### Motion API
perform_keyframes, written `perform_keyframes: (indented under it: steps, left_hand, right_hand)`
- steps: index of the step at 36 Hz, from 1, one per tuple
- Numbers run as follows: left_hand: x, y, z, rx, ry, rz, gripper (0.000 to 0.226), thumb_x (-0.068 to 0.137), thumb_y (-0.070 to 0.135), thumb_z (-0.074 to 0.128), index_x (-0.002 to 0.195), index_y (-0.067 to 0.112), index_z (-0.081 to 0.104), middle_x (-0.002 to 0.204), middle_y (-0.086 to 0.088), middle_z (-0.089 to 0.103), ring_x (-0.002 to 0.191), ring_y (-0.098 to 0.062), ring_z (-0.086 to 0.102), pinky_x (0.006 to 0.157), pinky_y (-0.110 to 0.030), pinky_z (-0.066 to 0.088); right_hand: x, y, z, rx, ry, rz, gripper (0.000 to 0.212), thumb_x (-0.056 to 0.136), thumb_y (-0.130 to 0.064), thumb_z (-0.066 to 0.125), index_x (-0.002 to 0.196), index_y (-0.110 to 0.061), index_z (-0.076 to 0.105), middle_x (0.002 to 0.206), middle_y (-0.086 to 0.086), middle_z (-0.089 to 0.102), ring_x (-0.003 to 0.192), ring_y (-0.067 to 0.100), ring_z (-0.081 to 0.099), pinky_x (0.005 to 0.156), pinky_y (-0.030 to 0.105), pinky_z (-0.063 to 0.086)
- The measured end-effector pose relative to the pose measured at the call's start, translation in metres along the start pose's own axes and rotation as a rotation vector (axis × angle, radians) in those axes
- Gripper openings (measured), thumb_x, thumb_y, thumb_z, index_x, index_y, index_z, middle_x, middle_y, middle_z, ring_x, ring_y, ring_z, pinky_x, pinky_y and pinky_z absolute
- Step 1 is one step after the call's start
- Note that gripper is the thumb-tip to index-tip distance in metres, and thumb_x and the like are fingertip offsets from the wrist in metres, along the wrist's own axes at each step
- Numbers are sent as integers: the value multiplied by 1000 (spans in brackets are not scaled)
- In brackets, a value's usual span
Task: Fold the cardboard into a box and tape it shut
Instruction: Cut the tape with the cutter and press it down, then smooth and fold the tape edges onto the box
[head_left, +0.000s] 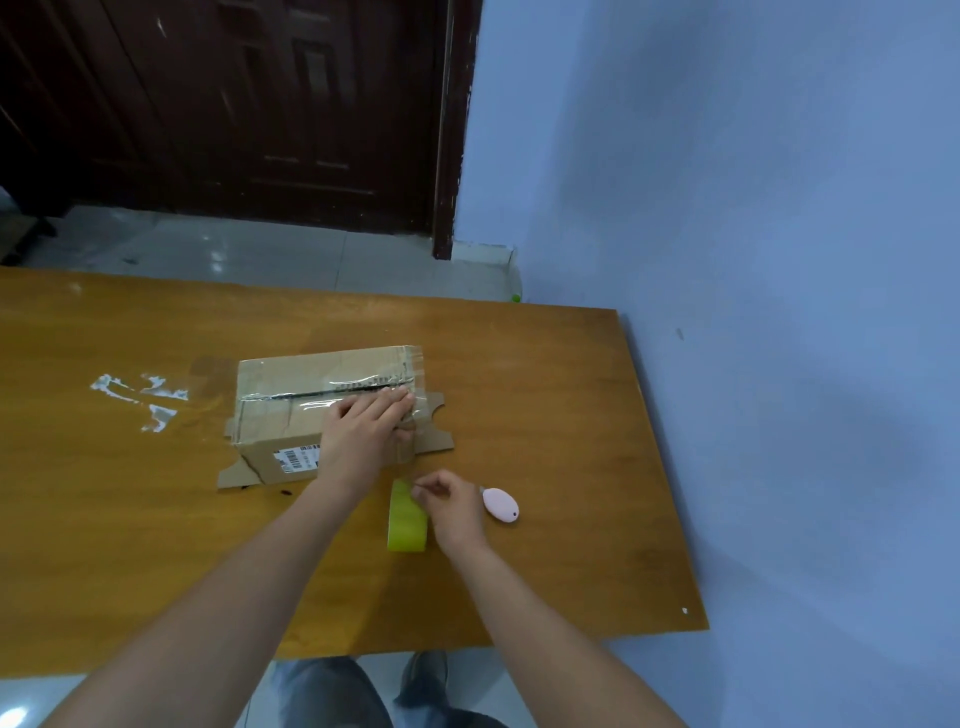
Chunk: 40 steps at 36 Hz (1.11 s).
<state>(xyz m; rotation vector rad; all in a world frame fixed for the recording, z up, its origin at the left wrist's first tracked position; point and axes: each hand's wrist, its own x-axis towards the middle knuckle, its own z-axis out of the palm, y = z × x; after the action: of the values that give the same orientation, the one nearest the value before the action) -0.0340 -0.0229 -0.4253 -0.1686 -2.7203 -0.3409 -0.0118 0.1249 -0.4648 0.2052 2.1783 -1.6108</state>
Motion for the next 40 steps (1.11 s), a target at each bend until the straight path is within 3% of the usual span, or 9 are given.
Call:
perform_keyframes:
  steps: [8,18,22,25,28,30,33,36,40]
  left_hand:
    - [1,-1,-3,18,-31,24,50,59,13,87,107,11,71,110,-3,70,95,-23,69,76,-36,51]
    - [-2,-4,-19,-26,-126,-7,48,64,12,84,110,14,70,114,0,69,99,-22,67,74,-36,50]
    - [-1,-10,-26,-16,-126,20,49,59,14,88,106,16,72,110,2,70,95,-19,69,71,-33,51]
    - [-2,-19,-28,15,-134,54,51,54,18,90,103,18,73,107,4,71,91,-17,70,69,-30,52]
    - [-5,-31,-28,4,-129,63,51,54,18,91,102,19,73,107,5,71,90,-15,69,70,-29,52]
    - [-8,-38,-28,-1,-125,82,51,56,20,90,103,20,73,109,6,70,91,-14,69,71,-29,53]
    - [-8,-46,-30,11,-151,122,53,57,23,90,107,23,71,112,9,69,92,-12,69,73,-26,52]
    - [-5,-50,-32,-11,-191,115,53,57,27,89,107,25,71,112,10,69,93,-11,68,74,-26,51]
    - [-3,-59,-31,-112,-367,68,45,84,32,66,129,29,56,136,13,53,118,-13,55,89,-32,40]
  right_hand:
    - [-6,-3,2,38,15,13,7,86,-4,65,84,-11,66,79,-9,63,78,4,57,70,9,44]
    - [7,-29,-31,-21,263,-64,12,90,-5,58,82,-14,60,78,-5,59,78,12,54,62,16,39]
    - [18,-50,-53,-218,330,-192,10,90,-5,58,85,-12,64,85,0,64,82,15,56,71,24,39]
    - [28,-57,-64,-501,320,-281,13,93,-6,52,90,-7,64,90,2,60,81,16,52,67,26,37]
    - [41,-56,-67,-775,277,-268,14,96,-7,45,86,-9,56,95,8,59,83,24,54,66,34,39]
    - [49,-52,-66,-900,252,-234,15,96,-5,42,87,-11,52,99,10,57,80,23,49,62,32,31]
    - [57,-43,-59,-990,230,-178,19,93,3,39,97,-7,55,102,9,56,75,19,40,63,28,24]
    - [67,-36,-46,-993,173,-146,23,92,5,37,102,-5,55,108,11,54,95,27,55,66,30,27]
    - [75,-29,-30,-1047,128,-114,29,94,3,36,115,-6,55,120,10,52,107,28,54,76,33,41]
